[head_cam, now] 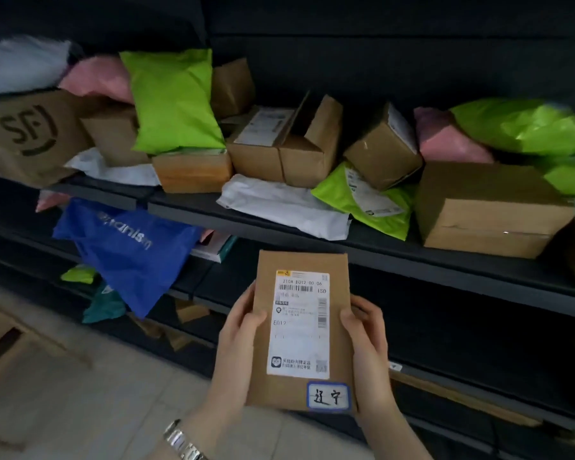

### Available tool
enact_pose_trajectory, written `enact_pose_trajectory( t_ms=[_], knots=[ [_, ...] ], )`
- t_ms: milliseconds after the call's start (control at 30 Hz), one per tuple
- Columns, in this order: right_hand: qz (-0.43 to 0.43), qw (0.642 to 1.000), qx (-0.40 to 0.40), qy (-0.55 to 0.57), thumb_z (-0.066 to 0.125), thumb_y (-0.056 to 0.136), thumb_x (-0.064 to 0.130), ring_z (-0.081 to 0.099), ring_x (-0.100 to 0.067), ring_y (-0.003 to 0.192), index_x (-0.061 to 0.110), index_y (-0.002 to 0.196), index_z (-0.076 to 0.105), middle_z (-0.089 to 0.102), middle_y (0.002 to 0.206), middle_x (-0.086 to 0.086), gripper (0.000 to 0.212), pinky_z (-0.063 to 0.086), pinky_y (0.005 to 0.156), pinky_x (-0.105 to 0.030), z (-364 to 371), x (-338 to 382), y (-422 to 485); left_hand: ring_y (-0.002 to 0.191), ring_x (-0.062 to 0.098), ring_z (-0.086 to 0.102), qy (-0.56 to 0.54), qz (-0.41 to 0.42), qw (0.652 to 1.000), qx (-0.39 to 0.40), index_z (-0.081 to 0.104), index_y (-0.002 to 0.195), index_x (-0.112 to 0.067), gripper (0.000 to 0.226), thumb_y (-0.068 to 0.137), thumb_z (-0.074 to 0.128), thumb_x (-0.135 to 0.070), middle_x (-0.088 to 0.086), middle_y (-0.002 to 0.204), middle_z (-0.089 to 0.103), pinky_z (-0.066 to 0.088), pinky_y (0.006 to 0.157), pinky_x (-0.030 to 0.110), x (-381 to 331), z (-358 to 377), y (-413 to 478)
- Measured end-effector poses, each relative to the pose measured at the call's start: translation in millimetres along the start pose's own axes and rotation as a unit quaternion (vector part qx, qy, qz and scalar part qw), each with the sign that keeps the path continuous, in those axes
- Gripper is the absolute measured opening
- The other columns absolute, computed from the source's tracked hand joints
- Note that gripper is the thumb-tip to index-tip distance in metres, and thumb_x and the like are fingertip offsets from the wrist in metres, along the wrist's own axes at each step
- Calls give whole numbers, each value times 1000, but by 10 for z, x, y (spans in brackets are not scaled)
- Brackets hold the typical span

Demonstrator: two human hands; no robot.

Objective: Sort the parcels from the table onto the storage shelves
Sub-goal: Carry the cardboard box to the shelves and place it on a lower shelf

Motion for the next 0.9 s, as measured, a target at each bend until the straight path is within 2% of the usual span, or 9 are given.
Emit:
enact_pose_trajectory(
  t_ms=[133,233,333,400,467,533,633,733,900],
  knots=[
    [-11,998,-58,-2,73,69,54,74,-13,98,46,107,67,75,107,15,39,58,77,-35,163,-347,-4,100,4,74,27,-8,998,57,62,118,-55,48,99,52,-13,-16,112,79,55,74,20,210,-206,392],
    [13,995,-96,-3,72,72,50,75,-15,97,46,105,67,76,107,13,34,59,76,-34,229,-634,-9,95,3,75,45,-44,994,88,59,121,-54,45,99,52,-15,-19,107,79,55,74,24,436,-307,626],
    [32,991,-132,-4,68,83,37,75,-17,99,43,104,68,76,108,10,22,60,78,-34,266,-842,12,91,-1,74,61,-73,988,122,57,115,-62,45,99,52,-21,-25,101,78,53,73,26,628,-332,805],
    [44,988,-151,3,67,85,31,75,-16,95,39,102,70,77,106,7,19,60,73,-28,278,-934,41,91,2,75,66,-91,984,139,56,117,-63,42,100,51,-25,-20,102,78,53,72,28,749,-329,891],
    [53,984,-170,4,67,85,29,75,-17,93,36,102,70,78,104,4,18,60,73,-28,269,-1022,65,96,12,74,68,-103,981,150,54,128,-57,40,101,50,-27,-10,111,76,54,72,32,850,-322,953],
    [58,982,-180,9,68,85,29,76,-18,92,37,102,70,78,104,4,19,60,72,-28,280,-1081,93,95,13,74,72,-104,979,157,53,131,-54,39,102,49,-28,-9,112,75,54,72,31,897,-322,1018],
    [61,980,-190,10,70,84,30,77,-16,89,36,103,70,79,101,4,20,60,68,-24,283,-1178,168,91,5,75,74,-102,977,172,54,128,-55,37,98,50,-34,-14,104,78,55,71,29,930,-309,1126],
    [74,980,-184,0,68,86,29,76,-16,85,37,101,69,78,99,3,17,59,67,-24,308,-1249,350,91,8,76,69,-97,976,183,55,128,-52,42,88,51,-42,-16,105,78,57,70,29,933,-285,1283],
    [125,976,-176,-11,60,98,20,73,-23,84,26,110,64,73,104,-10,14,60,62,-27,321,-1385,985,90,27,69,40,-107,983,143,53,108,-33,12,100,56,-24,12,111,67,53,69,37,1020,-121,1842]
  ],
)
Point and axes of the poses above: each hand's wrist, its own y-axis towards the middle knuckle, its own z-axis out of the palm, x = y × z, the point moved 5 cm from there along y, towards the middle knuckle
